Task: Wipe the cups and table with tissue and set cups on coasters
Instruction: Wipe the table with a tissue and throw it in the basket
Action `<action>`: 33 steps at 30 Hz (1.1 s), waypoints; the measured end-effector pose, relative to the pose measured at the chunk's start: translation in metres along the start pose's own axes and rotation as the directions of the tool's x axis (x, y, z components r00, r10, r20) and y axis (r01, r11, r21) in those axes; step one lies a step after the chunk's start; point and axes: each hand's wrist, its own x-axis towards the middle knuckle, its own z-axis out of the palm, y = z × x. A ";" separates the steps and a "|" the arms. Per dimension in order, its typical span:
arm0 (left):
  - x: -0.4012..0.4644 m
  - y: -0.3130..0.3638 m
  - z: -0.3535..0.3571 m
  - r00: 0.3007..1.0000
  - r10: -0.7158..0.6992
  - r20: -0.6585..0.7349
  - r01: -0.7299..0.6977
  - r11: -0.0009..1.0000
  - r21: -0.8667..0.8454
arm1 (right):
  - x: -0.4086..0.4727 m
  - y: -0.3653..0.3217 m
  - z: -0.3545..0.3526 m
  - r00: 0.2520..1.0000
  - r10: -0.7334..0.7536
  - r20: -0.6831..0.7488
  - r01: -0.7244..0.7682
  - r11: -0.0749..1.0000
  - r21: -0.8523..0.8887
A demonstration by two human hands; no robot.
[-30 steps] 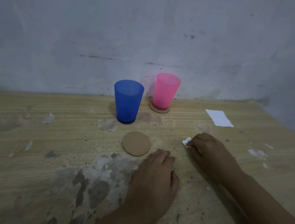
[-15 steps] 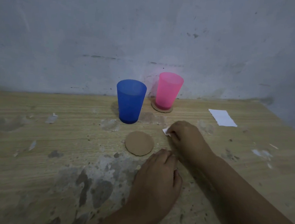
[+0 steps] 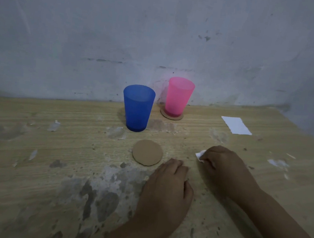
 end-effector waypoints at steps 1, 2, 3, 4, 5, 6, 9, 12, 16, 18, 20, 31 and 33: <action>0.000 0.000 0.000 1.000 0.000 -0.009 0.000 1.000 0.003 | 0.000 -0.008 0.002 0.999 -0.045 0.007 0.045 0.998 0.044; 0.000 0.000 0.000 1.000 0.000 -0.011 0.000 1.000 0.005 | 0.001 -0.014 0.005 0.996 -0.089 0.015 0.088 0.994 0.069; -0.001 0.000 0.000 1.000 0.000 -0.007 0.000 1.000 0.004 | 0.005 -0.018 0.008 0.992 -0.128 0.016 0.126 0.989 0.075; -0.001 -0.001 0.000 1.000 0.002 -0.002 -0.002 1.000 0.002 | 0.010 -0.020 0.011 0.988 -0.155 0.012 0.153 0.986 0.067; -0.002 -0.001 0.001 1.000 0.006 0.000 -0.006 1.000 0.002 | 0.016 -0.021 0.013 0.986 -0.169 -0.001 0.169 0.984 0.048; -0.002 -0.001 0.001 1.000 0.011 -0.002 -0.011 1.000 -0.001 | 0.022 -0.020 0.016 0.985 -0.172 -0.019 0.173 0.985 0.021; -0.001 0.000 0.000 1.000 0.006 -0.003 -0.006 1.000 -0.020 | 0.039 -0.009 0.021 0.994 -0.109 -0.019 0.107 0.991 -0.078; -0.001 -0.001 0.000 1.000 -0.005 -0.014 0.005 1.000 -0.030 | 0.040 0.005 0.018 0.998 0.057 -0.026 -0.060 0.988 -0.143; 0.001 -0.002 0.001 0.999 -0.019 -0.027 0.017 0.998 -0.060 | 0.010 0.000 0.014 0.987 0.140 -0.078 -0.153 0.964 -0.219; 0.001 -0.001 0.001 0.998 -0.039 -0.049 0.034 0.995 -0.097 | 0.000 -0.014 0.013 0.994 0.098 -0.058 -0.107 0.975 -0.194; 0.001 -0.001 0.000 0.995 -0.066 -0.074 0.055 0.988 -0.142 | -0.003 -0.025 0.009 0.995 0.079 -0.065 -0.081 0.996 -0.026; 0.003 0.003 -0.007 0.979 -0.197 -0.059 0.142 0.856 -0.497 | -0.010 -0.027 -0.011 0.906 0.171 0.386 -0.391 -0.008 0.920; 0.004 0.004 -0.008 0.975 -0.211 -0.065 0.133 0.794 -0.593 | -0.011 -0.025 -0.007 0.897 0.195 0.396 -0.402 -0.007 0.915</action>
